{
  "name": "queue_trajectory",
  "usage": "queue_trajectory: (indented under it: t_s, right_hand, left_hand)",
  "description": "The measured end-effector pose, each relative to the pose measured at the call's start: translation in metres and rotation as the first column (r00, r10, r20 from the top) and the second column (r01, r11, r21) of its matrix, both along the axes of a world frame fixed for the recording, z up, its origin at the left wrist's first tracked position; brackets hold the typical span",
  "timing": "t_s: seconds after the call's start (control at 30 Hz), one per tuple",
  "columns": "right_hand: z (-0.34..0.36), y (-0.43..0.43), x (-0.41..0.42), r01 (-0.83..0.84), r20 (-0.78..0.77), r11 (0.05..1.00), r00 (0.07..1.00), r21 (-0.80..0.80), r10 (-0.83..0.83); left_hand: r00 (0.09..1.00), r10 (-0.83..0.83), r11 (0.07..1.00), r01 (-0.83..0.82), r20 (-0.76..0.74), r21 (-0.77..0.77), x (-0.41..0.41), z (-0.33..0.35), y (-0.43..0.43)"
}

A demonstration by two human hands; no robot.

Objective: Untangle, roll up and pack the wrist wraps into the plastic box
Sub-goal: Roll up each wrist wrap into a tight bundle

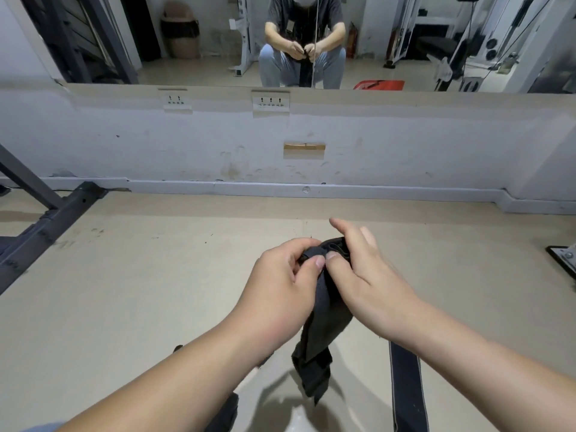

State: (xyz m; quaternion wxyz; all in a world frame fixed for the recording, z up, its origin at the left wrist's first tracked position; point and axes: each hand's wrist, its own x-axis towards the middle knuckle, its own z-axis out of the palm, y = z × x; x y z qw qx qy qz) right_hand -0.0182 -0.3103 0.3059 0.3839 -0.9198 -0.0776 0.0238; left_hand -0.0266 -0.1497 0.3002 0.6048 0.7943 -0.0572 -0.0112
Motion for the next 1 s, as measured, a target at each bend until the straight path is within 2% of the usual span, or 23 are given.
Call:
queue_trajectory:
  t_s: [0.07, 0.17, 0.3, 0.4, 0.47, 0.53, 0.6, 0.67, 0.8, 0.9, 1.0]
  right_hand:
    - [0.003, 0.004, -0.001, -0.026, -0.049, 0.998, 0.998, 0.056, 0.028]
    - [0.007, 0.003, 0.002, -0.007, -0.087, 0.946, 0.995, 0.323, 0.037]
    - [0.006, -0.006, 0.009, -0.055, -0.067, 0.891, 0.993, 0.451, 0.095]
    - [0.005, -0.011, 0.012, -0.023, -0.085, 0.800, 0.992, 0.599, 0.092]
    - [0.004, -0.014, 0.014, 0.007, -0.135, 0.752, 0.985, 0.659, 0.109]
    - [0.004, -0.017, 0.013, -0.013, -0.196, 0.720, 0.959, 0.694, 0.206]
    - [0.007, -0.019, 0.011, -0.070, -0.193, 0.756, 0.948, 0.651, 0.254]
    - [0.008, -0.021, 0.010, -0.105, -0.121, 0.802, 0.969, 0.588, 0.216]
    - [0.004, -0.020, 0.011, -0.153, 0.070, 0.810, 0.988, 0.566, 0.138]
    - [-0.001, -0.020, 0.013, -0.117, 0.262, 0.905, 0.965, 0.410, 0.006]
    - [-0.002, -0.022, 0.014, -0.145, 0.497, 0.971, 0.867, 0.190, 0.032]
  left_hand:
    - [0.999, 0.051, 0.999, -0.051, 0.019, -0.008, 0.001, -0.001, -0.001]
    - [0.991, 0.123, 0.991, -0.120, 0.048, -0.051, 0.007, -0.001, 0.001]
    - [0.989, 0.150, 0.980, -0.150, -0.007, -0.134, 0.008, 0.002, 0.001]
    - [0.994, 0.111, 0.977, -0.113, -0.021, -0.183, 0.007, 0.000, 0.000]
    - [0.994, 0.104, 0.976, -0.105, -0.016, -0.193, 0.007, 0.000, -0.001]
    - [0.994, 0.107, 0.975, -0.104, 0.001, -0.194, 0.006, 0.001, -0.003]
    - [0.995, 0.093, 0.979, -0.088, 0.021, -0.182, 0.006, 0.001, -0.002]
    - [0.998, 0.065, 0.980, -0.060, 0.017, -0.189, 0.006, 0.002, -0.002]
    - [0.997, 0.005, 0.937, -0.032, -0.080, -0.347, 0.004, 0.010, -0.005]
    - [0.975, -0.095, 0.856, -0.023, -0.201, -0.516, 0.003, 0.014, -0.008]
    - [0.945, -0.146, 0.873, -0.017, -0.293, -0.487, 0.009, 0.011, -0.003]
